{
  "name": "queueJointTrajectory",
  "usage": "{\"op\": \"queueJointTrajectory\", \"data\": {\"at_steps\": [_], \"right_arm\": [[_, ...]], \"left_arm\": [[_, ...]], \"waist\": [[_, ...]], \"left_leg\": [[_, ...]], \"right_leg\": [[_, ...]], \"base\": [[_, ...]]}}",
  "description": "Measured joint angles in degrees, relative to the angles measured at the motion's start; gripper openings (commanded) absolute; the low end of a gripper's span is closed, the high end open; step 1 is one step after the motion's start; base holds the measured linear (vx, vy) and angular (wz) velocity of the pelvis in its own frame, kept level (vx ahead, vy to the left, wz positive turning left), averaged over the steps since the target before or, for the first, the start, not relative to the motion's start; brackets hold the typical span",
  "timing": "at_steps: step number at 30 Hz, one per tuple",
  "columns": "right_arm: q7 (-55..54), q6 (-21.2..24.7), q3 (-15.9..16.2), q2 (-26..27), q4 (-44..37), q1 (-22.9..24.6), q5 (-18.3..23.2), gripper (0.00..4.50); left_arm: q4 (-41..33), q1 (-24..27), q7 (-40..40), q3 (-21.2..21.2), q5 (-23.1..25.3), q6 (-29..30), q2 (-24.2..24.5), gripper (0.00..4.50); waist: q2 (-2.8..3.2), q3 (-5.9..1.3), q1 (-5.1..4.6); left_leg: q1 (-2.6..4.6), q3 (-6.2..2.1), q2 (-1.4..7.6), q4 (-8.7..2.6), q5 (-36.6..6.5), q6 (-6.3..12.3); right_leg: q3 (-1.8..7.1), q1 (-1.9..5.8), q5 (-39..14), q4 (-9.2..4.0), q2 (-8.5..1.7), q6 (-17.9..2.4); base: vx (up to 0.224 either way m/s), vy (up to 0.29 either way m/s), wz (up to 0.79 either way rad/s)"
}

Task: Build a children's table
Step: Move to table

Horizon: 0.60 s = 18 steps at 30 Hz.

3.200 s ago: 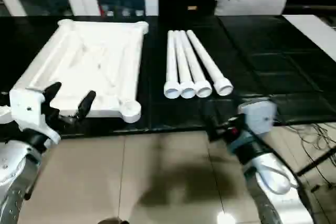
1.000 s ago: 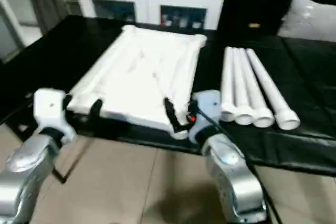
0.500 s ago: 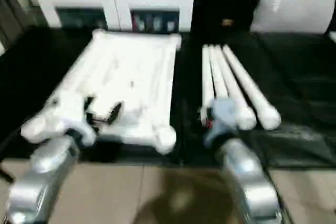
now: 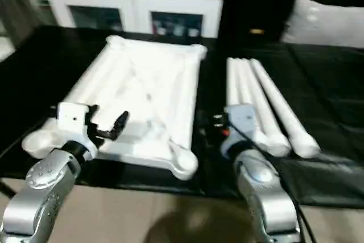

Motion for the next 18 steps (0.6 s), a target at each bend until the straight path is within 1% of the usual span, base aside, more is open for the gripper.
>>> {"op": "queueJointTrajectory", "data": {"at_steps": [1,2,3,4,5,6,7,8,9,10,11,12,13,14,15,16,17,18], "right_arm": [[0.1,0.0,0.6,0.5,-0.5,0.0,0.1,4.5],[0.2,-0.3,0.7,0.6,-1.0,0.0,0.4,4.5],[0.5,-0.7,0.7,0.3,-1.2,0.0,0.5,4.5],[0.7,-1.2,0.6,0.1,-1.2,0.0,0.6,4.5],[0.8,-1.5,0.3,-0.3,-1.2,0.0,0.6,4.5],[1.0,-1.6,-0.3,-0.8,-1.0,0.3,0.6,4.5],[0.9,-1.6,-0.7,-0.9,-1.0,0.3,0.4,4.5],[0.8,-1.7,-1.2,-1.2,-1.0,0.3,0.4,4.5],[0.7,-1.7,-1.3,-1.0,-1.0,0.3,0.4,4.5],[0.6,-1.7,-1.3,-0.6,-1.1,-0.1,0.4,4.5],[0.7,-1.5,0.2,0.5,-1.0,-0.9,0.5,4.5],[0.8,-1.5,0.8,0.9,-1.4,-0.6,0.5,4.5],[0.7,-1.4,0.7,0.6,-1.6,-0.1,0.5,4.5],[0.7,-1.3,0.5,0.2,-1.7,0.1,0.5,4.5],[0.8,-1.2,0.5,-0.2,-1.7,0.1,0.5,4.5],[0.9,-1.1,0.1,-0.8,-1.7,0.6,0.5,4.5],[1.2,-0.9,-0.8,-1.6,-1.5,1.6,0.6,4.5],[1.4,-0.6,-1.3,-2.1,-1.4,1.7,0.6,4.5]], "left_arm": [[0.0,0.2,0.0,0.0,0.0,0.0,0.1,4.47],[0.0,0.2,0.0,0.1,0.1,0.0,0.2,4.47],[0.0,0.2,0.0,0.0,0.1,0.0,0.2,4.47],[-0.2,0.1,-0.1,0.0,0.1,0.0,0.2,4.47],[-0.5,0.1,-0.1,-0.1,0.1,0.0,-0.2,4.47],[-0.8,-0.1,-0.4,-1.2,0.1,-0.1,-0.7,4.47],[-1.2,-0.1,-0.8,-2.1,0.0,-0.1,-0.9,4.47],[-1.2,-0.1,-1.2,-2.5,0.0,-0.1,-0.9,4.47],[-1.2,0.0,-1.2,-2.4,0.0,-0.1,-0.6,4.47],[-1.3,0.0,-1.2,-2.1,-0.1,-0.1,-0.2,4.47],[-1.1,0.8,-1.1,-1.0,-0.1,-0.1,0.1,4.47],[-0.8,0.8,-1.1,-0.5,-0.1,0.0,0.5,4.47],[-1.1,0.6,-1.1,-0.5,-0.1,-0.1,0.5,4.47],[-1.4,0.4,-1.2,-0.5,-0.1,-0.2,0.3,4.47],[-1.6,0.5,-1.2,-0.4,-0.1,-0.3,0.2,4.47],[-1.1,0.6,-1.2,-0.6,-0.1,-0.3,-0.3,4.47],[-0.9,0.6,-1.3,-2.0,-0.2,-0.3,-1.6,4.47],[-1.0,0.5,-1.3,-3.1,-0.3,-0.3,-1.9,4.47]], "waist": [[-0.18,0.06,-0.24],[-0.62,0.06,-0.86],[-0.93,0.0,-1.47],[-1.35,-0.18,-1.72],[-1.55,-0.17,-1.57],[-1.36,-0.24,-1.41],[-1.31,-0.28,-0.86],[-0.82,-0.34,-0.09],[-0.51,-0.47,0.07],[-0.31,-0.51,-0.68],[-0.67,-0.58,-1.56],[-0.65,-0.59,-2.01],[-0.89,-0.75,-2.0],[-1.92,-0.77,-1.92],[-3.28,-0.43,-1.3],[-3.83,-0.07,-0.75],[-3.44,0.55,0.68],[-3.27,0.86,1.28]], "left_leg": [[0.18,-0.16,-0.35,-0.21,-0.1,0.17],[0.49,-0.2,-0.92,-0.22,-0.3,0.42],[0.79,-0.17,-1.33,-0.24,-0.4,0.64],[0.76,0.01,-1.7,-0.18,-0.6,1.02],[0.18,0.05,-1.92,0.17,-1.0,2.21],[-0.88,-0.02,-1.95,1.66,-1.5,5.71],[-1.72,-0.13,-1.63,2.92,-1.2,7.8],[-2.28,-0.21,-0.99,3.34,-1.0,7.63],[-1.95,-0.36,-0.54,2.9,-1.6,5.6],[-0.66,-0.88,0.01,1.6,-1.9,1.08],[-0.26,-0.9,-0.56,1.37,-1.8,0.11],[0.25,-0.93,-0.64,1.41,-2.0,0.35],[0.57,-0.64,-0.81,1.2,-2.0,0.44],[1.35,0.73,-1.19,0.86,-2.1,0.15],[2.61,3.44,-1.11,0.51,-2.5,-0.61],[3.4,4.65,-1.02,1.37,-3.2,-0.69],[3.95,4.03,-0.99,3.42,-4.6,1.71],[3.54,3.03,-1.68,5.44,-4.7,1.59]], "right_leg": [[-0.29,-0.68,-0.5,0.62,-0.29,-1.5],[-0.18,-1.16,-1.4,2.1,-0.53,-3.2],[0.15,-1.31,-1.8,2.98,-1.15,-3.3],[0.37,-1.12,-2.3,3.14,-1.51,-2.6],[0.76,-0.21,-2.3,2.21,-1.57,0.8],[0.9,0.18,-2.0,1.38,-0.98,1.3],[0.92,0.34,-1.9,1.03,-0.79,1.2],[0.67,0.84,-1.8,0.4,-0.16,1.2],[0.07,1.18,-1.7,0.11,0.03,1.2],[-0.45,0.29,-1.9,0.89,0.18,0.8],[-0.77,-1.65,-2.0,4.82,-0.46,-0.3],[-0.64,-3.17,-2.0,7.4,-0.6,-0.1],[-0.52,-4.96,-1.6,7.88,-0.69,0.5],[-0.09,-6.97,-0.8,6.3,-1.23,0.2],[0.38,-7.37,2.1,4.47,-1.94,-1.2],[1.7,-6.5,2.1,4.69,-1.45,-0.8],[3.95,-5.21,2.3,3.84,0.54,-1.4],[5.35,-4.42,2.6,3.14,1.54,-1.7]], "base": [[0.115,0.009,0.05],[0.115,0.009,0.05],[0.091,0.012,0.1],[0.084,0.01,0.1],[0.084,0.01,0.1],[0.076,0.002,0.06],[0.069,-0.008,-0.01],[0.069,-0.008,-0.01],[0.081,-0.007,-0.01],[0.164,-0.061,0.05],[0.164,-0.061,0.05],[0.144,-0.063,0.06],[0.0,0.0,0.0],[0.0,0.0,0.0],[0.041,-0.062,-0.24],[0.024,-0.065,-0.43],[0.024,-0.065,-0.43],[0.015,-0.042,-0.46]]}}
